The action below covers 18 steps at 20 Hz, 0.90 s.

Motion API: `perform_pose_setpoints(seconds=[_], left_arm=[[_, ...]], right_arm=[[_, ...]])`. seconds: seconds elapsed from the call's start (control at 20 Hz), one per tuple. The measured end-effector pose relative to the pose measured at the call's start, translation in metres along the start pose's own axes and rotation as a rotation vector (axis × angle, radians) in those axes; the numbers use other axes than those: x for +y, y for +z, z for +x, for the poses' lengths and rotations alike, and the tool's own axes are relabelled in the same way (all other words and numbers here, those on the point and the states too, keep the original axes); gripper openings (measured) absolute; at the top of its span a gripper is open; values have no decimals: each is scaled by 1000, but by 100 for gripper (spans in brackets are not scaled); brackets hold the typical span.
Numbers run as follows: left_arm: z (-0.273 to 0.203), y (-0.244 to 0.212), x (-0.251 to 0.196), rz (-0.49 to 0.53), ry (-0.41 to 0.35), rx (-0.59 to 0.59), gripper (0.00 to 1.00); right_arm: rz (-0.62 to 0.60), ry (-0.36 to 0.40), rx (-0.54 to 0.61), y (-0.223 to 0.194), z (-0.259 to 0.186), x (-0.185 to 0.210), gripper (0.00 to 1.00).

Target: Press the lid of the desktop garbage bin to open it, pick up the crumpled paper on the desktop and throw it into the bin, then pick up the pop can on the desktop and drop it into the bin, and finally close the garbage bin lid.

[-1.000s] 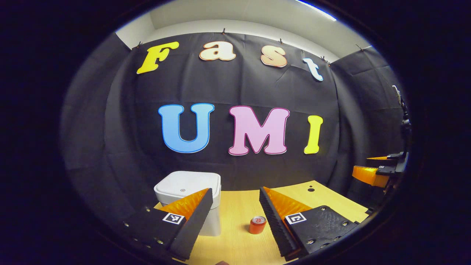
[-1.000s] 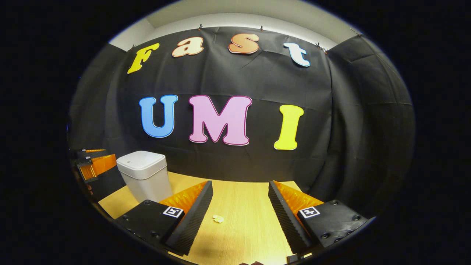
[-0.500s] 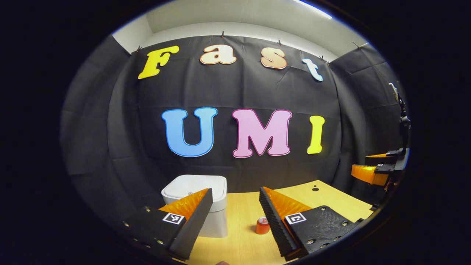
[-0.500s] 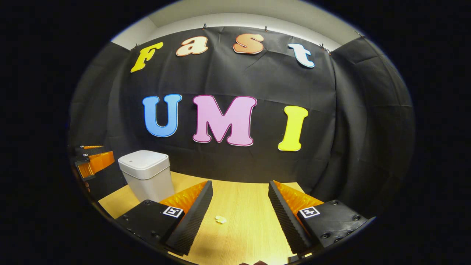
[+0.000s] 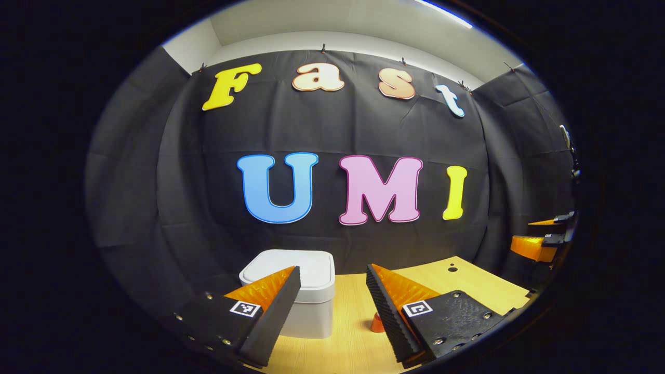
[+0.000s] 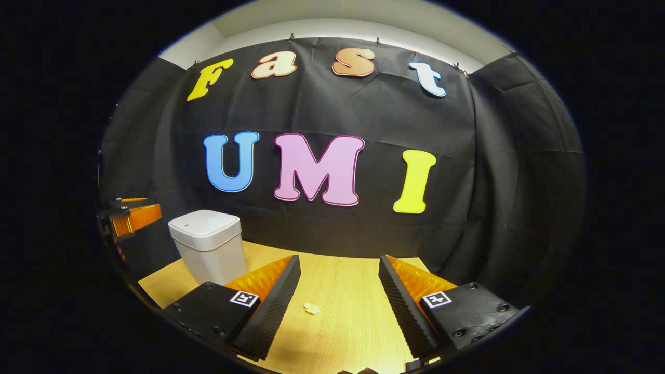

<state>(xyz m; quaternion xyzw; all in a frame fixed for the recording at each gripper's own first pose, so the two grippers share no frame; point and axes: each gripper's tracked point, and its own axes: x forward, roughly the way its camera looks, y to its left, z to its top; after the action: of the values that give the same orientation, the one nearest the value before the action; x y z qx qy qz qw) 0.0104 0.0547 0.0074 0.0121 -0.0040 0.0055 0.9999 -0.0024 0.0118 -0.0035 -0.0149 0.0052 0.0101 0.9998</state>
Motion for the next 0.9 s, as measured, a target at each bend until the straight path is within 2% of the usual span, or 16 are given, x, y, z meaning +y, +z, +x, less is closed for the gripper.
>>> perform_pose_setpoints(seconds=[0.1,0.15,0.2,0.25,0.3,0.35,0.45,0.55,0.6,0.75,0.9], left_arm=[[12,7,18,-1,1,-5,84],[16,11,32,-4,23,-7,63],[22,9,41,-20,31,4,54],[28,7,49,-40,38,24,31],[34,3,58,-49,44,42,24],[42,0,64,-45,34,62,13],[57,-12,72,-65,0,123,11],[77,-23,81,-126,-10,196,11],[85,-33,85,-125,-12,240,11],[112,-45,107,-36,9,292,11],[129,-72,108,-77,4,395,11]], right_arm=[[1,-11,4,-2,-2,-5,98],[4,-15,7,-3,-2,-6,98],[8,-17,12,-5,-3,-7,98],[9,-21,15,-6,-5,-8,98],[8,-26,16,-7,-6,-10,98],[8,-31,16,-7,-8,-12,98],[5,-42,19,-10,-10,-16,98],[6,-50,26,-12,-9,-20,98],[10,-53,30,-13,-10,-21,98],[15,-61,34,-15,-11,-23,98],[7,-73,37,-18,-13,-27,98]])
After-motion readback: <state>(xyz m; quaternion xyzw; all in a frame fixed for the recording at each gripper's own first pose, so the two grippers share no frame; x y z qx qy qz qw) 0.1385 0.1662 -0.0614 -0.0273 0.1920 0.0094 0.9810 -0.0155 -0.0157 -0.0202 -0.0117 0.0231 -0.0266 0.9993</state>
